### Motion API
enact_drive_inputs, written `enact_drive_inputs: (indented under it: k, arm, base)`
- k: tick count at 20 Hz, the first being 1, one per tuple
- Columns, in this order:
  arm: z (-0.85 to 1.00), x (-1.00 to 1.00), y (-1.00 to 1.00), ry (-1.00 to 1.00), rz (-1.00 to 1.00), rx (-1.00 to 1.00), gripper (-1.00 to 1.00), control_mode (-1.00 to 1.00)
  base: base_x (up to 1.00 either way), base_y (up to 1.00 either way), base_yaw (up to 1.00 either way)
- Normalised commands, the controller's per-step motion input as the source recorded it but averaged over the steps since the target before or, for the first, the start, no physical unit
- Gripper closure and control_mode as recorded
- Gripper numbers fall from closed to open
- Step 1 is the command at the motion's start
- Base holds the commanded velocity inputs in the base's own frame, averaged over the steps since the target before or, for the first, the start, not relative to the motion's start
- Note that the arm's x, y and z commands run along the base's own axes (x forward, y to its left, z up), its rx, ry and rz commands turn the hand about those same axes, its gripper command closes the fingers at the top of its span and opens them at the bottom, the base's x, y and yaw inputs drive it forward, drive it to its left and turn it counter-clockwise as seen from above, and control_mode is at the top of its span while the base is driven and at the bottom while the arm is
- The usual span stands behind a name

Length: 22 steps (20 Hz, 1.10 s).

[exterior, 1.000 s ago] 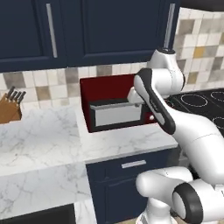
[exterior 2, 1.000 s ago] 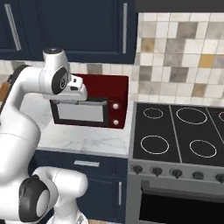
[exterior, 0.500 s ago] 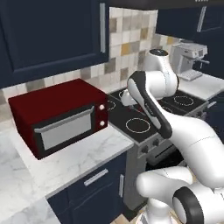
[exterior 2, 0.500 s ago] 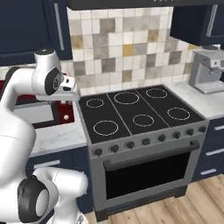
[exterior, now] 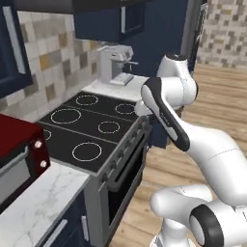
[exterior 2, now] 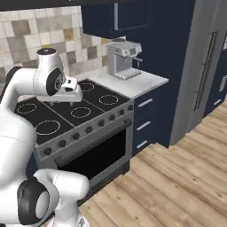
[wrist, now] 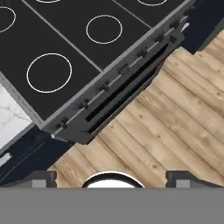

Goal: Navigate to the microwave.

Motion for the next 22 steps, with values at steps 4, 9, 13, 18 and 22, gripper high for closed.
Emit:
enact_drive_inputs:
  k: [4,9,13,18,22]
  arm:
    - [0.00,0.00,0.00,0.00,0.00,0.00,-1.00,1.00]
    - [0.00,0.00,0.00,0.00,0.00,0.00,-1.00,1.00]
    - [0.00,0.00,0.00,0.00,0.00,0.00,-1.00,1.00]
    - [0.00,0.00,0.00,0.00,0.00,0.00,-1.00,1.00]
    - [0.00,0.00,0.00,0.00,0.00,0.00,-1.00,1.00]
  base:
    - [0.32,0.00,-0.79]
    - [0.34,0.00,-0.79]
    - [0.14,0.00,-0.85]
    - [0.56,0.15,-0.68]
    - [1.00,0.29,-0.12]
